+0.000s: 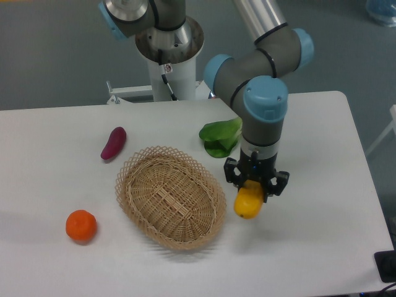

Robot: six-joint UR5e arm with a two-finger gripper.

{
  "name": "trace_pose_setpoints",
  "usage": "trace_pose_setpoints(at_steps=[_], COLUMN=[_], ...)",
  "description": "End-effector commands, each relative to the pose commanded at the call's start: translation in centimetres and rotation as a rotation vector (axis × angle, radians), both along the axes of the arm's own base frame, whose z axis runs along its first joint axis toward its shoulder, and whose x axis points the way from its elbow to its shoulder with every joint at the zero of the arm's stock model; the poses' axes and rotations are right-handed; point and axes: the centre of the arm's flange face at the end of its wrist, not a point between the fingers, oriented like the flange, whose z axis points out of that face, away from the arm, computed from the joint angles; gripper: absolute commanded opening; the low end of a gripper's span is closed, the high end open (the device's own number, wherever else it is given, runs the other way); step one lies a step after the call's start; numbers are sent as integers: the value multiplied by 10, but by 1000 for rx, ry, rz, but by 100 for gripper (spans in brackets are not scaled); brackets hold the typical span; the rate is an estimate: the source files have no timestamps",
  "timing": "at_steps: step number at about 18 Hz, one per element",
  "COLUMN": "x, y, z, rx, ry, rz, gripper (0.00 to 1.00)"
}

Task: Pick up the mango from the basket
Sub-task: 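Lift the mango out of the basket and carry it beside the bok choy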

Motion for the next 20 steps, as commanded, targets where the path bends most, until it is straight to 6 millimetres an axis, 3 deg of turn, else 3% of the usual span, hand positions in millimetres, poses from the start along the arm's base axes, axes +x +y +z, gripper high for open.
trace_pose_setpoints(at_steps=[2, 8, 20], x=[-4, -36, -51], y=[-4, -43, -57], z=[1, 1, 3], rx=[-11, -55, -151], ry=[1, 31, 74], rz=[-21, -122, -298], gripper=[30, 34, 33])
